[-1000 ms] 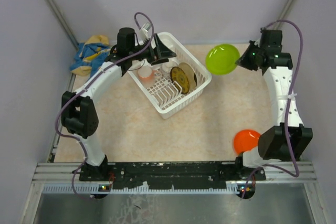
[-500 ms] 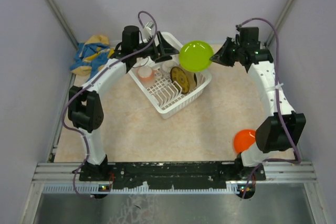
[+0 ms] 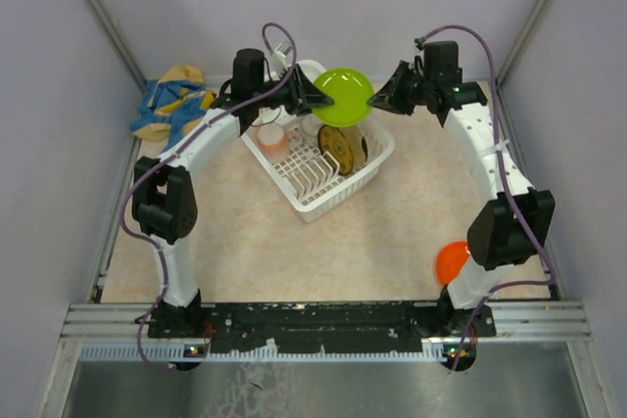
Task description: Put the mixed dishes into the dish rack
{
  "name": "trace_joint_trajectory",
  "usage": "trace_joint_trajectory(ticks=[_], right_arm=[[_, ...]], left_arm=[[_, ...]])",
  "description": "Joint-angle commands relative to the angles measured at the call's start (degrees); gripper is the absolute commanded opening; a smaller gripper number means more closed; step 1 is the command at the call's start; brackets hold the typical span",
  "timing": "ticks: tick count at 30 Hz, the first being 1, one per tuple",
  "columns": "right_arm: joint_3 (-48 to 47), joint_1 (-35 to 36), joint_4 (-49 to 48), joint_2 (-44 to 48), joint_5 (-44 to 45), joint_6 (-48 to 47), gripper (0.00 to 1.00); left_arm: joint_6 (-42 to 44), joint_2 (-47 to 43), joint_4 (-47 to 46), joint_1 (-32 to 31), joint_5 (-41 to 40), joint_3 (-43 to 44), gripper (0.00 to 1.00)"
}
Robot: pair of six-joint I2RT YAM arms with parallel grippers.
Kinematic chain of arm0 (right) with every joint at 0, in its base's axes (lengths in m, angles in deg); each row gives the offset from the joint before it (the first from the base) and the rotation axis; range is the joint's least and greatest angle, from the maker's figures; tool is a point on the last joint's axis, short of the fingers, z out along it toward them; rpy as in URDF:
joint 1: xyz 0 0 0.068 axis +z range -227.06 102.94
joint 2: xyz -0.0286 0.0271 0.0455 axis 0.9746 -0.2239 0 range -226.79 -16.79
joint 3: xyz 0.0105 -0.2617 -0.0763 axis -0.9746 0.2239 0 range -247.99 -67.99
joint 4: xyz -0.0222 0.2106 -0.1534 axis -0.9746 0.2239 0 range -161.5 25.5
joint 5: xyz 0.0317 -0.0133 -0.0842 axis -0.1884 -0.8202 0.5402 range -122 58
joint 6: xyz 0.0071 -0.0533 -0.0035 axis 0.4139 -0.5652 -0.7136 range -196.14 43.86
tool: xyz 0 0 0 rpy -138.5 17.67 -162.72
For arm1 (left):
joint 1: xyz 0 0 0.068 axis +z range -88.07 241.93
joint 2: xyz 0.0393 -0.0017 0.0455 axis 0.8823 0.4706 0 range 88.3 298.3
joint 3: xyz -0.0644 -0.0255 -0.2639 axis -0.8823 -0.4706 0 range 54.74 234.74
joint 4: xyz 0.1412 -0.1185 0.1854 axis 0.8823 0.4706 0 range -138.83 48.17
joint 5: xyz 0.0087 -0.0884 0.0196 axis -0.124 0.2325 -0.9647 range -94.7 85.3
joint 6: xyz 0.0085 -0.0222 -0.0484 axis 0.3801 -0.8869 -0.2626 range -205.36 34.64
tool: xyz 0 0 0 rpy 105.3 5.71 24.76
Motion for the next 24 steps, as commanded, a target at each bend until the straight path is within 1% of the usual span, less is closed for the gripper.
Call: trace_joint_trajectory(ticks=[1,3,5,8,12,13,17,18,19,20,21,22,23,24], right_arm=[[-3.0,1.3,-4.0,-1.5,-2.2,1.3,0.0],[-3.0,1.7,-4.3,-1.9,-2.5,1.3,0.0],[-2.6,1.9,-4.9,-2.0,-3.1,1.7,0.0],[-1.4,2.0,-6.7,-1.8,-4.4,2.7,0.13],[0.5,2.0,-10.1,-1.7,-6.8,5.1,0.24],[0.9,2.0,-11.5,-1.8,-7.6,5.8,0.26],[1.2,2.7,-13.1,-2.6,-9.1,6.9,0.27],[1.3,2.9,-13.6,-3.0,-9.8,7.7,0.27],[1.4,3.1,-13.9,-3.2,-10.1,8.0,0.23],[1.3,3.3,-13.8,-3.2,-9.8,7.9,0.15],[1.0,3.5,-13.4,-3.3,-9.5,7.7,0.06],[0.6,3.5,-12.9,-3.2,-9.2,7.3,0.0],[0.3,3.6,-12.5,-3.0,-9.0,7.0,0.0],[0.0,3.6,-12.0,-2.8,-8.5,6.4,0.0]], left_arm=[[-2.6,0.1,-5.0,-0.3,2.4,0.1,0.35],[-4.8,-0.4,-8.5,-0.3,3.6,-1.4,0.29],[-8.2,-0.9,-13.7,-0.2,5.4,-3.7,0.25],[-14.3,-1.1,-22.2,-0.2,7.7,-6.8,0.23],[-18.6,-1.0,-27.7,-0.2,9.5,-9.1,0.22],[-19.5,-1.0,-28.9,-0.2,9.7,-9.6,0.22],[-20.8,-1.1,-30.7,-0.2,10.6,-10.4,0.2],[-21.0,-1.0,-31.0,-0.2,10.7,-10.4,0.2],[-21.1,-1.0,-31.2,-0.2,10.8,-10.4,0.2],[-21.0,-1.1,-31.1,-0.2,10.8,-10.5,0.2],[-20.7,-1.1,-30.8,0.0,10.8,-10.6,0.23],[-20.2,-1.5,-30.3,0.1,10.4,-10.9,0.27],[-19.0,-1.8,-28.5,0.4,10.0,-11.1,0.32],[-17.2,-2.4,-25.9,0.8,9.4,-11.1,0.42]])
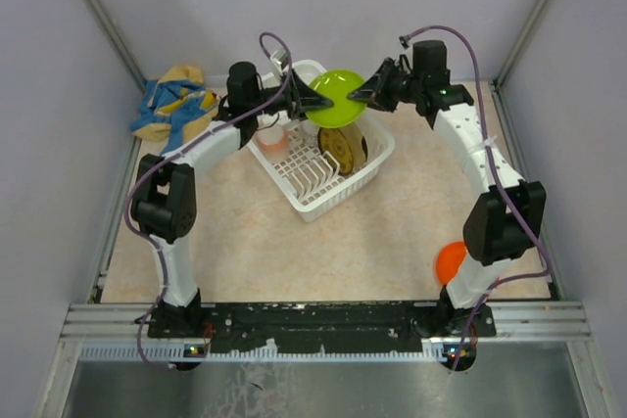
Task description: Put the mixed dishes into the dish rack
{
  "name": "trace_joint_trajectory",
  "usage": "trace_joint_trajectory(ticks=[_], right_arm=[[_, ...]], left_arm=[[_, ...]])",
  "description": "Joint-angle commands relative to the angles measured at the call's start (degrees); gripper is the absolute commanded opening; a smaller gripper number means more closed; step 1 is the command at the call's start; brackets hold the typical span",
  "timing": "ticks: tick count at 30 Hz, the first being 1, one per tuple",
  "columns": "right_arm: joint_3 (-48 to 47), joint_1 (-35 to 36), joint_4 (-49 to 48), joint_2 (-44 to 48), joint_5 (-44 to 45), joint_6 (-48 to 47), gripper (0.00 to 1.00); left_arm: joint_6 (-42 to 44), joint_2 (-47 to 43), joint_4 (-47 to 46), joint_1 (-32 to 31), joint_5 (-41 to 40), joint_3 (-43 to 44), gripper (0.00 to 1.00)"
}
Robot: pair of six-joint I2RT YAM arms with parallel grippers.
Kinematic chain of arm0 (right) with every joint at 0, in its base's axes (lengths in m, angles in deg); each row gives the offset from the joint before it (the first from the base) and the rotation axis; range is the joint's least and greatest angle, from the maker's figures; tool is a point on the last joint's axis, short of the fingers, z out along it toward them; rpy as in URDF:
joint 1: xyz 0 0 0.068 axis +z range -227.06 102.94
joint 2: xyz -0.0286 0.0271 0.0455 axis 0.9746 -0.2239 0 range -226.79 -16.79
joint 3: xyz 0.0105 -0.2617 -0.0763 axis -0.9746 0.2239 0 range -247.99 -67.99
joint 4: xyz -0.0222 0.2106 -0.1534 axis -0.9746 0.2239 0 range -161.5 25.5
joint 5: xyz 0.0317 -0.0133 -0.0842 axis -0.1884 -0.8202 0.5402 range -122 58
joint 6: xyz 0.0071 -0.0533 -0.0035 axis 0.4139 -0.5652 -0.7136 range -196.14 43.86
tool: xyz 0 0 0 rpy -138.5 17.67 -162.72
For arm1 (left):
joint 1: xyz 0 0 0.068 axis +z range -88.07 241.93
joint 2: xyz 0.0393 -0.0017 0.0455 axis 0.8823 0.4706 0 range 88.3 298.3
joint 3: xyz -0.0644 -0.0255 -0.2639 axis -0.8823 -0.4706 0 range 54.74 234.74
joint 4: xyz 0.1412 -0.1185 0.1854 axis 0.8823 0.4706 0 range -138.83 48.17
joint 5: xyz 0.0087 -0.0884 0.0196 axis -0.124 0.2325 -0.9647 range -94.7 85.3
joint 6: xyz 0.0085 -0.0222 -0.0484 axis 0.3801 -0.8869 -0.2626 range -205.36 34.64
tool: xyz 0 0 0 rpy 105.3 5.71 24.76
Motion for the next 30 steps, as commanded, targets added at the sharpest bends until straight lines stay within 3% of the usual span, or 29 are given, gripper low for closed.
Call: trace_joint_trajectory(ticks=[1,5,6,7,12,17,30], right_arm=[[-2.0,1.2,-0.7,0.1,0.6,-1.2,0.0],[-4.7,1.4,2.3,0.6,3.9,-6.6,0.0],[-5.3,1.5,3.1,0.9,4.9,-8.3,0.0],[-6.3,1.6,4.1,0.9,6.0,-10.0,0.0],[-14.7,5.1,14.7,-2.4,13.5,-22.2,0.0],[-23.4,13.3,23.1,-6.7,27.7,-36.1,0.0],[-18.5,24.2,19.6,-9.0,52.1,-48.4,0.0]], left_arm=[[5.7,-3.2,3.6,0.5,-1.1,-0.6,0.49],[16.5,-7.0,18.9,4.6,-7.3,0.2,0.74],[18.7,-8.2,22.5,6.1,-9.0,0.1,0.96],[20.9,-9.8,25.4,7.5,-10.6,-0.1,1.0],[27.9,-16.5,34.9,14.9,-20.3,-3.0,1.0],[30.6,-20.4,36.8,18.3,-22.6,-4.8,1.0],[28.0,-20.9,34.2,20.3,-17.8,-8.1,1.0]])
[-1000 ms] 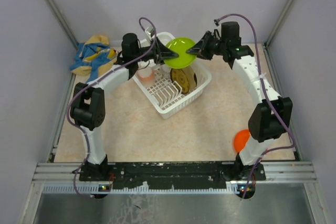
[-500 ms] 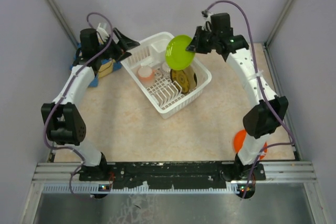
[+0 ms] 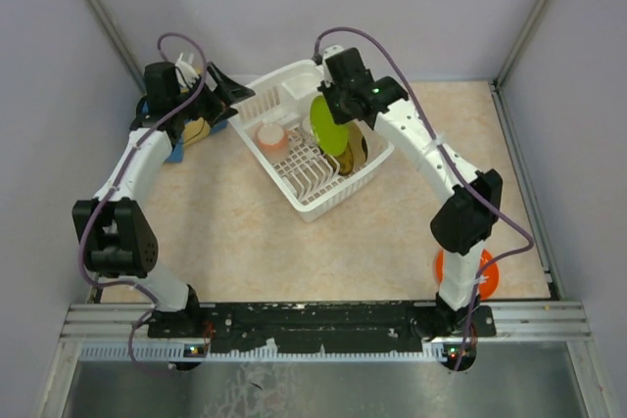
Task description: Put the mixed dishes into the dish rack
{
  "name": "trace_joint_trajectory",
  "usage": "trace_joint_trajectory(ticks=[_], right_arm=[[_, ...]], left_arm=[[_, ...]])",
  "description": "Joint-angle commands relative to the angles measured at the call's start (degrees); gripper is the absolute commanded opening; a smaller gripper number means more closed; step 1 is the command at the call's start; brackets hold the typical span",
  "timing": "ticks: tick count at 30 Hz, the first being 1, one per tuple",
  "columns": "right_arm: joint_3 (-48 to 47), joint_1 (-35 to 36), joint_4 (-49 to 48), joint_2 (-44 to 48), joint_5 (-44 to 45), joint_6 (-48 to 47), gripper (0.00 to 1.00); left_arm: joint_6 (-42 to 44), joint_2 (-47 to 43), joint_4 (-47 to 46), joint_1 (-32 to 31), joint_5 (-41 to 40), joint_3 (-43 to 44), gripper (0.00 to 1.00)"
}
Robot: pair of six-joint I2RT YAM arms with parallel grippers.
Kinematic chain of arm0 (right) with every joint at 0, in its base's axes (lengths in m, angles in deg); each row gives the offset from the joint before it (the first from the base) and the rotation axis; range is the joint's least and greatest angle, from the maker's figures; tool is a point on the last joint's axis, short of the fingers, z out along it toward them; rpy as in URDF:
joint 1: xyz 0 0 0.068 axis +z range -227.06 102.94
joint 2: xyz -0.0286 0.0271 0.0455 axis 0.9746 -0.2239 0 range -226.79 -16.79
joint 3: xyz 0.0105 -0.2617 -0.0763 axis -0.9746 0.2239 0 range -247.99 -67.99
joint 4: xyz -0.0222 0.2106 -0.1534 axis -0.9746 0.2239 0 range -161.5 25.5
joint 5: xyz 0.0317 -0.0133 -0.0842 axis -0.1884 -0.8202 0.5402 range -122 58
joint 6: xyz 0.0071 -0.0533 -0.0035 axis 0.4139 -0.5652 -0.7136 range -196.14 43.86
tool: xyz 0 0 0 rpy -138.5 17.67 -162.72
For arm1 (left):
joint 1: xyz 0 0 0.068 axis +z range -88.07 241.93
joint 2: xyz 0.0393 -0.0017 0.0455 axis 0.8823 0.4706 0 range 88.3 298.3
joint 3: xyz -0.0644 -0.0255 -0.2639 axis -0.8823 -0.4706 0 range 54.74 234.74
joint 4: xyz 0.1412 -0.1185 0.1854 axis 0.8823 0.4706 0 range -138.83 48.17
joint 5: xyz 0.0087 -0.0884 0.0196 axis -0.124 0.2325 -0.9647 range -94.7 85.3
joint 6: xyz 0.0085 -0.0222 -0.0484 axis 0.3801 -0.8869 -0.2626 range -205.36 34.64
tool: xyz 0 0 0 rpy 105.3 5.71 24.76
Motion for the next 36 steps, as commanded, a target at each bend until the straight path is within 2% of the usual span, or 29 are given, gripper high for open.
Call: trace_joint_trajectory(ticks=[1,13,23,36], right_arm=[[4.6,4.6,-7.0,1.9,12.2,-8.1,0.0],[18.8,6.9,-21.0,6.3,16.3,-9.9,0.0],[22.3,7.7,-25.3,6.2,16.9,-10.9,0.0],[22.6,8.1,-25.0,5.5,14.0,-8.7,0.0]], left_arm=[[-0.8,-1.2,-1.3,0.4,2.8,-1.7,1.0],[-0.5,-4.3,-1.0,0.4,2.5,-5.6,1.0],[0.3,-6.4,-0.1,0.4,1.7,-7.3,1.0],[1.4,-7.5,1.1,0.5,1.2,-7.6,1.0]])
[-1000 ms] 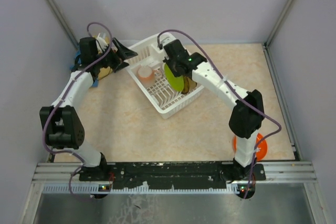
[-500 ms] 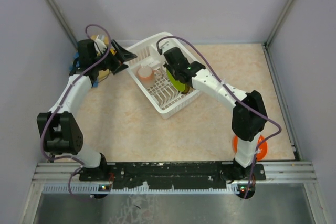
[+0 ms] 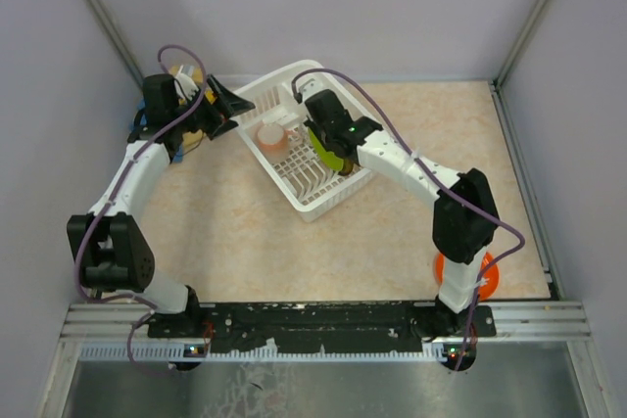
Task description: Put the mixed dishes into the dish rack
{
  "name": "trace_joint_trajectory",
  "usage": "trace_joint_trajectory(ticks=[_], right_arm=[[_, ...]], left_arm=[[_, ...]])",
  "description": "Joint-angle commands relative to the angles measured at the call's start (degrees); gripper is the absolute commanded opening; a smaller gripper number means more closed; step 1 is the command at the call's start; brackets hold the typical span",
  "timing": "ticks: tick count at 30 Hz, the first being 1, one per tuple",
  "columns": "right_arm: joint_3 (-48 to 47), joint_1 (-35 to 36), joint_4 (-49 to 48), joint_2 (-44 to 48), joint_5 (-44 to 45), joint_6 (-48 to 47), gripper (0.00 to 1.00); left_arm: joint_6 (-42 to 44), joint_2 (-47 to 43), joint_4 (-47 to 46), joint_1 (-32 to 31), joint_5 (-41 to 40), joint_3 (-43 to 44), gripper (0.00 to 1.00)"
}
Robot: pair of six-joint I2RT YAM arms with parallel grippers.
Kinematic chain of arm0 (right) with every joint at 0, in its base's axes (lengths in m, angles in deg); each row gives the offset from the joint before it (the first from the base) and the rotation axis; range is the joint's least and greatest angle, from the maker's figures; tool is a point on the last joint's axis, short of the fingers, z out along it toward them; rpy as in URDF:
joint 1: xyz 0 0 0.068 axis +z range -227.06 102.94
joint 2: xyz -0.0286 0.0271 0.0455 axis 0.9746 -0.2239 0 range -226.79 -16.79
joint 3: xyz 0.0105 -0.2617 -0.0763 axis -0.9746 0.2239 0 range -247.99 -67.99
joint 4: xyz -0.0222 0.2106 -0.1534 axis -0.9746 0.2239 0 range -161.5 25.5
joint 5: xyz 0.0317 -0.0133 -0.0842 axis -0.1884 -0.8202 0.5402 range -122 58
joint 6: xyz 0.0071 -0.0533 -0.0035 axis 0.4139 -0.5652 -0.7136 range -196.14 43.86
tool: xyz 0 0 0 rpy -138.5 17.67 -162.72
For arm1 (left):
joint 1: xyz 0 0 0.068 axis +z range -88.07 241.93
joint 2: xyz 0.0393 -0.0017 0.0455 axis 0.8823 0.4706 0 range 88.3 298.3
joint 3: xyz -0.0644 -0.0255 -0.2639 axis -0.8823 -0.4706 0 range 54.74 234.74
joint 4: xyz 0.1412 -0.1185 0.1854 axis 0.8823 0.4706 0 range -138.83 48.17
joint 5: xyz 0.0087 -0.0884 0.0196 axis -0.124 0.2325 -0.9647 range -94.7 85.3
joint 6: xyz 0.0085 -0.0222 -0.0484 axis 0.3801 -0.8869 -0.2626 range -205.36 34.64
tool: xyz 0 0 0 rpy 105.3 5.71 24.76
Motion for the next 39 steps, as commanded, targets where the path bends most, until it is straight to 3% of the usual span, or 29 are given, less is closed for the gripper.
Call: trace_joint_trajectory(ticks=[1,20,32,37,39], right_arm=[[-0.2,0.7,-3.6,2.5,0.0,0.6,0.0],[3.6,1.2,-3.9,0.0,-2.5,2.4,0.0],[4.3,-0.2,-1.7,-1.6,-7.5,8.1,0.0],[5.1,-1.9,-1.4,-1.0,-9.8,9.8,0.02],[5.4,-2.2,-1.1,-1.0,-10.6,10.3,0.08]], left_arm=[[1.1,-2.0,0.5,0.3,-0.2,-0.7,1.0],[1.3,-3.0,0.8,0.4,-0.6,-1.9,1.0],[1.5,-3.0,1.1,0.5,-0.8,-2.2,1.0],[1.5,-2.9,1.1,0.5,-0.7,-2.3,1.0],[1.5,-2.9,1.0,0.5,-0.5,-2.3,1.0]])
